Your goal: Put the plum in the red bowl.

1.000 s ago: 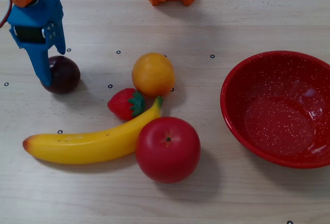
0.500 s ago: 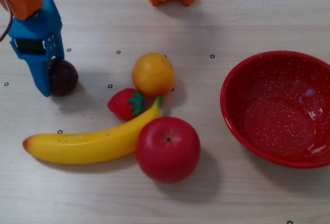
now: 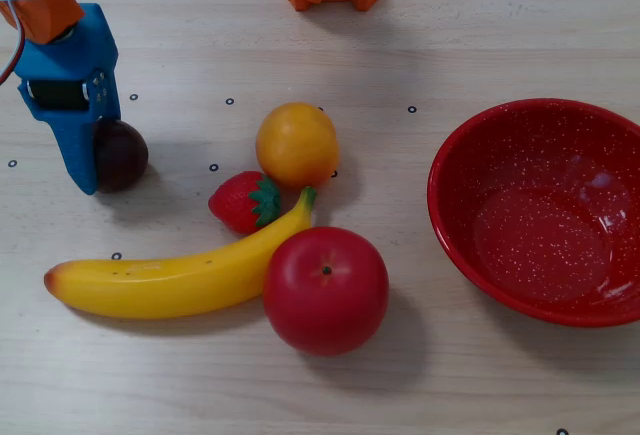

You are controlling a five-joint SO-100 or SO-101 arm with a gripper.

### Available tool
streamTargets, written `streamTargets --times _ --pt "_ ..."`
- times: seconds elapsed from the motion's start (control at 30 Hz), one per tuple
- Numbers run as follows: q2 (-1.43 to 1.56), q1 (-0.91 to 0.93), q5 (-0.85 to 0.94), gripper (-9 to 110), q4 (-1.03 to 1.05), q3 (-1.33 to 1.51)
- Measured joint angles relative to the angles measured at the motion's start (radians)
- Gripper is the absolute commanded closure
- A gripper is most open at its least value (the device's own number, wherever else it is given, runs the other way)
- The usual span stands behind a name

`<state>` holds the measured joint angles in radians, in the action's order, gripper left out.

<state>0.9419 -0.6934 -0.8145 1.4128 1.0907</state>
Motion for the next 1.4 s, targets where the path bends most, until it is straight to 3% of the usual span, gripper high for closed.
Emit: streamTargets --times 0.23,0.4,0.63,1.07,1.4 --pt "0.000 0.000 -0.003 85 -0.003 0.000" --pt "0.000 0.000 -0.009 101 -0.005 0.000" --pt "-0.003 0.000 -0.014 101 0.011 -0.020" --pt "0.023 0.031 0.071 101 0.357 -0.279" --pt "0.383 0.416 0.288 101 0.373 -0.310"
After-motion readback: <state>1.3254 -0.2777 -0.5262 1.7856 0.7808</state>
